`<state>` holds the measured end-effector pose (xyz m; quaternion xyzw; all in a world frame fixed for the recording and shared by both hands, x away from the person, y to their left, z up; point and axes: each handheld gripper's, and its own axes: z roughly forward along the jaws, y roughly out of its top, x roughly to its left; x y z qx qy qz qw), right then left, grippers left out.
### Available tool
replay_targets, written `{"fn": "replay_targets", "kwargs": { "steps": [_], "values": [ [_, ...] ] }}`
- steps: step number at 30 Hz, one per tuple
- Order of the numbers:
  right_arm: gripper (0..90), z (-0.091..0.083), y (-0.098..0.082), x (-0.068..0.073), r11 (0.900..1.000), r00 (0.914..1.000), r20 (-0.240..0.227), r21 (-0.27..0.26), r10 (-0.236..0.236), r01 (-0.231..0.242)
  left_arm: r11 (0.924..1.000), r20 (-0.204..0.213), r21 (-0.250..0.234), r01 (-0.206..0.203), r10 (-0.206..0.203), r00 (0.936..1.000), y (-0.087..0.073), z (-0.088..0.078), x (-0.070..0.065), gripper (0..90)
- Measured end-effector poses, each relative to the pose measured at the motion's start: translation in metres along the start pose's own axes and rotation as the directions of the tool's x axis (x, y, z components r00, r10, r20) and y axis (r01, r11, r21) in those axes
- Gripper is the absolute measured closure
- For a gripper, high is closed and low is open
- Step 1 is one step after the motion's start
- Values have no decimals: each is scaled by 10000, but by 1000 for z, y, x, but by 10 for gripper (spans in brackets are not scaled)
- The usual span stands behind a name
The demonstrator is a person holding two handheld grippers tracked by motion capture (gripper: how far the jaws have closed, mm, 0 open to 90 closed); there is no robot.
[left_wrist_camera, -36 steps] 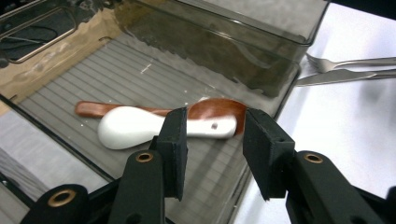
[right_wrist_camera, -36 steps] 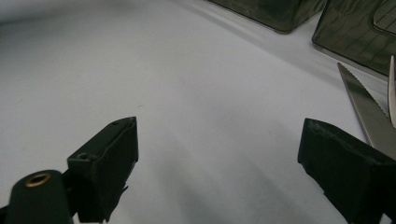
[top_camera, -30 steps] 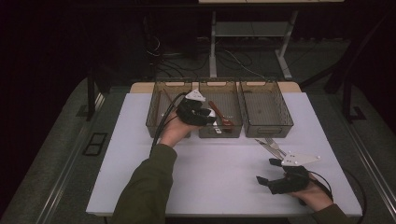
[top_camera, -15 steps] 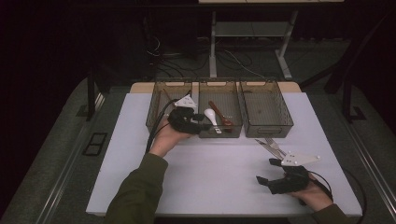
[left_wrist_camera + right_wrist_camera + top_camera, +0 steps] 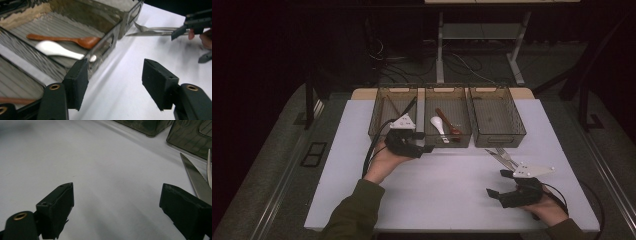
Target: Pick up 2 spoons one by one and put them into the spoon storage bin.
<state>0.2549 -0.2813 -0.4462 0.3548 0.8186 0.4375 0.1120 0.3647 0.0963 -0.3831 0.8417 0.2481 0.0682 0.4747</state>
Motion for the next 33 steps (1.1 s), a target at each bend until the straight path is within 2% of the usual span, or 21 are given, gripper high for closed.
{"fn": "replay_targets", "kwargs": {
  "steps": [7,13,20,26,33],
  "values": [
    [125,0,0,0,10000,10000,28,-65,-47,47,9996,-144,293,62,-58,9999,-22,-7,-7,323],
    [125,-2,0,-1,9999,10000,34,-98,-64,65,9998,-289,148,111,-106,9995,-38,-19,-17,248],
    [125,-3,1,-1,9999,9999,57,-132,-85,86,9999,-478,124,-116,122,9988,-57,-32,-29,152],
    [125,-3,1,0,9999,9999,64,-125,-100,101,9999,-414,-10,147,-147,9990,-73,-43,-36,112],
    [125,-4,1,-1,9998,9998,153,-152,-135,138,9994,-459,-80,346,-350,9983,-87,-50,-42,4]
  ]
}}
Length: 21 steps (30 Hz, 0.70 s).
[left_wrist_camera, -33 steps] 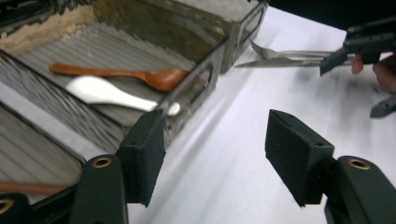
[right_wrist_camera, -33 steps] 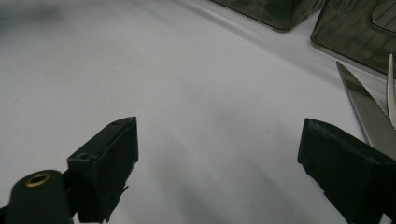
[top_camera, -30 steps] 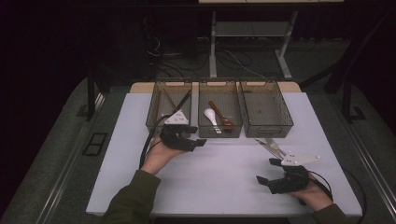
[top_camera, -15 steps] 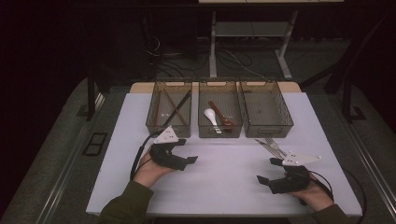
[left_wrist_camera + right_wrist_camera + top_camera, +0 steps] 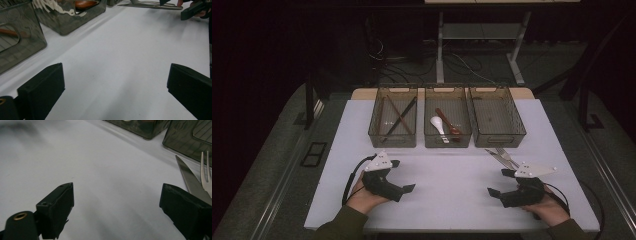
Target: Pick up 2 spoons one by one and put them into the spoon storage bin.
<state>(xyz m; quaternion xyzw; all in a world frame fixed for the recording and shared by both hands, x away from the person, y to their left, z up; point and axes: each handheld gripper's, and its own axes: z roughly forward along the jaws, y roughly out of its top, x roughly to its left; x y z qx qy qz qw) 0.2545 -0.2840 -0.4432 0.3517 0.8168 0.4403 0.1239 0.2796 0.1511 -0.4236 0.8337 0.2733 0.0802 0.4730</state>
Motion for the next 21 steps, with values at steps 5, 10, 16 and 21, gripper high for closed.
{"fn": "replay_targets", "kwargs": {
  "steps": [5,10,16,21],
  "values": [
    [125,-2,0,-1,10000,10000,60,19,49,-49,9996,224,-128,239,-236,9995,-11,-3,-2,0],
    [125,-3,1,-3,9998,9998,47,66,171,-172,9999,128,-5,131,-131,9998,-14,-2,0,0],
    [125,-6,2,-7,9994,9994,190,146,298,-301,10000,132,57,35,-36,9999,-14,-1,0,0],
    [125,-11,6,-11,9997,9992,353,167,188,-194,9997,167,249,64,-69,9998,-14,1,-1,0]
  ]
}}
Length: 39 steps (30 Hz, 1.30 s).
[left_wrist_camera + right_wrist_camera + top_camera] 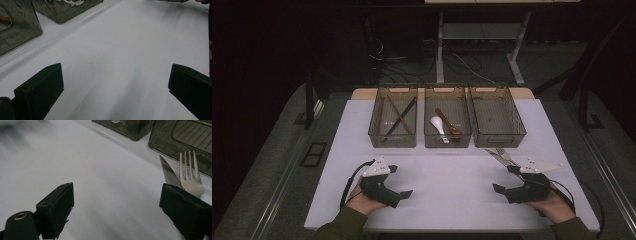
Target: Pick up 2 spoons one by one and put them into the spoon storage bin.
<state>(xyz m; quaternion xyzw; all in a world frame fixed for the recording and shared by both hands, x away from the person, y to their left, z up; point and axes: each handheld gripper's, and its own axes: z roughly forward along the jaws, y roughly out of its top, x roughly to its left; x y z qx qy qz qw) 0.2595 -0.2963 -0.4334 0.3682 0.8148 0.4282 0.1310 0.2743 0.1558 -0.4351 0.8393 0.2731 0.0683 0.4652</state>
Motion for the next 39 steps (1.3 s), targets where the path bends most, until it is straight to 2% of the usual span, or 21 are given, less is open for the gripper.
{"fn": "replay_targets", "kwargs": {
  "steps": [7,12,16,18,25,27,39],
  "values": [
    [126,-8,8,-8,9990,9998,207,447,76,-85,10000,75,60,-69,68,9999,0,0,-1,0],
    [126,-16,13,-14,9992,9985,539,401,-57,35,10000,127,6,21,-21,9999,0,1,-1,0],
    [125,-22,15,-22,9967,9965,811,802,-217,151,10000,141,78,-31,30,9999,-1,2,-2,0],
    [125,-24,18,-26,9955,9955,943,944,-98,9,10000,143,32,-53,53,9999,-1,2,-2,0],
    [126,-30,24,-42,9952,9928,1198,975,0,-117,10000,66,-14,-38,38,10000,0,1,-2,0],
    [127,-31,26,-45,9954,9917,1279,922,154,-274,10000,56,-2,-95,95,9999,0,1,-2,0],
    [127,-33,32,-63,9947,9840,1757,921,299,-467,9999,100,53,-156,155,9998,0,3,-3,0]
  ]
}}
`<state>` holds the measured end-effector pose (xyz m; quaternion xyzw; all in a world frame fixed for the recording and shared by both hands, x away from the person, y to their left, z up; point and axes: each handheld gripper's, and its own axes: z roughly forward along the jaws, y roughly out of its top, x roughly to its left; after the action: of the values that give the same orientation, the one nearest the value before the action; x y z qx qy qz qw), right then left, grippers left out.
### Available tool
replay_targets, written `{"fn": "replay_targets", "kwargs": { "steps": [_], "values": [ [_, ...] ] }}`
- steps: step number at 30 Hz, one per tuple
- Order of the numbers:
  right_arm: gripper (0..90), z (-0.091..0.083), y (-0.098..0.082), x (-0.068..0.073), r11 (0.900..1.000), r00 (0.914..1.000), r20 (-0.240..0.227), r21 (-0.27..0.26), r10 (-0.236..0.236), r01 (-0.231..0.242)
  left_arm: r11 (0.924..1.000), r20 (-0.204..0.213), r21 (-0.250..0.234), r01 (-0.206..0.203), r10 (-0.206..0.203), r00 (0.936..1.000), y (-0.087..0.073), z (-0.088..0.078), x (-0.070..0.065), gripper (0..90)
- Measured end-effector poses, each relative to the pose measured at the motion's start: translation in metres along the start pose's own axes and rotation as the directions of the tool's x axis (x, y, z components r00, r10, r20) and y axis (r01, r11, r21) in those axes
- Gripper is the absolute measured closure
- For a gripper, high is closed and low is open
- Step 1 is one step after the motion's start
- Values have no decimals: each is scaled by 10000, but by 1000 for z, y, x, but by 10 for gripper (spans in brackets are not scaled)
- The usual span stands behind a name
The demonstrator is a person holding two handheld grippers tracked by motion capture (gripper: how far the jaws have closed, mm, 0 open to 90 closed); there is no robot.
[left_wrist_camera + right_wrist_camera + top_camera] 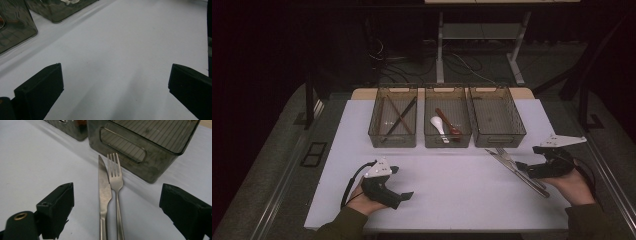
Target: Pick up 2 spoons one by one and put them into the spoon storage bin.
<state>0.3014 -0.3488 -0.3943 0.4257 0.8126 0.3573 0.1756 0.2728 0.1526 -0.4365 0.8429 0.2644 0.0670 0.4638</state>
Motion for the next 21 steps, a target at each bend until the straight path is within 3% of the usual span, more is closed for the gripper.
{"fn": "replay_targets", "kwargs": {
  "steps": [12,21],
  "values": [
    [155,10,11,-12,9974,9996,247,711,-96,79,10000,6,40,-16,16,10000,0,1,0,0],
    [233,16,20,-19,9876,9994,303,1562,-186,136,10000,64,53,-25,25,10000,0,1,0,0]
  ]
}}
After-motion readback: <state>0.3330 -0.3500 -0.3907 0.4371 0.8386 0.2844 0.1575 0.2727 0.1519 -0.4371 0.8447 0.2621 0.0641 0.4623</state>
